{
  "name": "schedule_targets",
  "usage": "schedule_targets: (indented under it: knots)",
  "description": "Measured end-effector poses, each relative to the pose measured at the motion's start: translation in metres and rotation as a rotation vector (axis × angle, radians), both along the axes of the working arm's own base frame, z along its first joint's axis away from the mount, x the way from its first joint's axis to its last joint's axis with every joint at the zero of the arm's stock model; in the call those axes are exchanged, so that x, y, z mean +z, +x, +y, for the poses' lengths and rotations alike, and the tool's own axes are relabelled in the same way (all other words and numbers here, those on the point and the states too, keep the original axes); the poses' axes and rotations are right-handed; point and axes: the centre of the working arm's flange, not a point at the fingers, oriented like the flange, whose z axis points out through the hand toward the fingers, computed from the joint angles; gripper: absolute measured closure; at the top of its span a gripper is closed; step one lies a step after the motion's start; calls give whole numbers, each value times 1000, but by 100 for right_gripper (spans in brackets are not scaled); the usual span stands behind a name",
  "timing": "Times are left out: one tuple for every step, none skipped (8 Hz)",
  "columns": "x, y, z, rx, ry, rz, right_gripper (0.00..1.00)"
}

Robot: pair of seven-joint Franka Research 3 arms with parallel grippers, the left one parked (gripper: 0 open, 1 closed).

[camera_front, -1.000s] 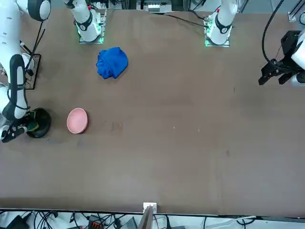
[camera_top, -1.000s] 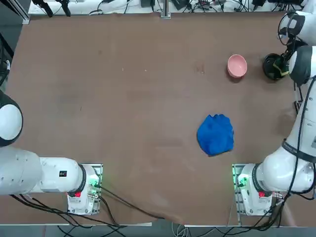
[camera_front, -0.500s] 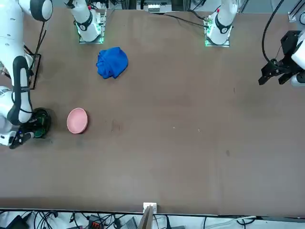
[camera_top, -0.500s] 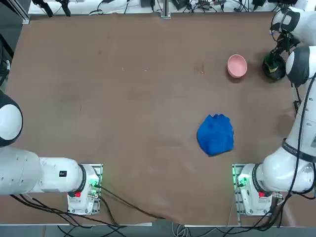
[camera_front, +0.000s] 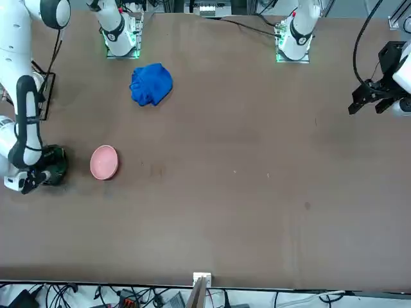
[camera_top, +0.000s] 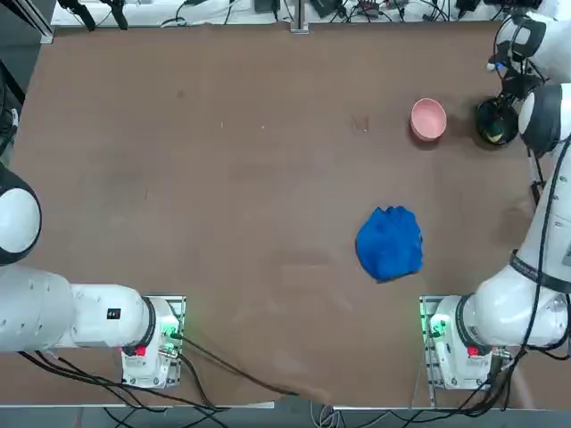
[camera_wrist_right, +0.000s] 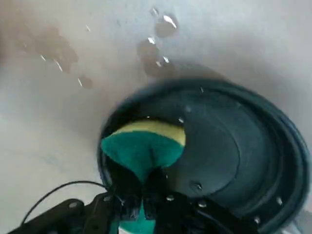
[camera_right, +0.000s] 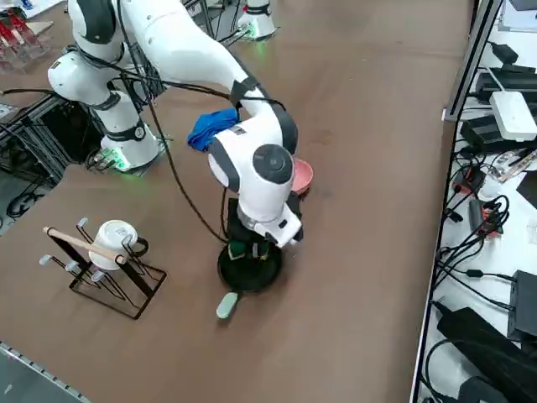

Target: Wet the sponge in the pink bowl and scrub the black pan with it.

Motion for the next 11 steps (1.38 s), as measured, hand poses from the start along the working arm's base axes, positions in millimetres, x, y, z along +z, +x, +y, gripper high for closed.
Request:
schedule_targets:
  knots:
    - [0,-7,-17,7,-2,-1,94]
    - [2,-10,-32,10,-25,-18,94]
    - [5,-9,-44,14,-60,-51,94]
    - [6,-5,-50,21,-91,-88,94]
    - [4,0,-51,26,-115,-123,94]
    - [3,5,-48,17,-134,-149,94]
    - [4,11,-41,4,-147,-169,94]
    - [5,20,-24,0,-154,-178,94]
    - [4,29,0,0,-152,-167,94]
    - [2,31,21,1,-137,-129,94]
    - [1,30,33,3,-121,-90,94]
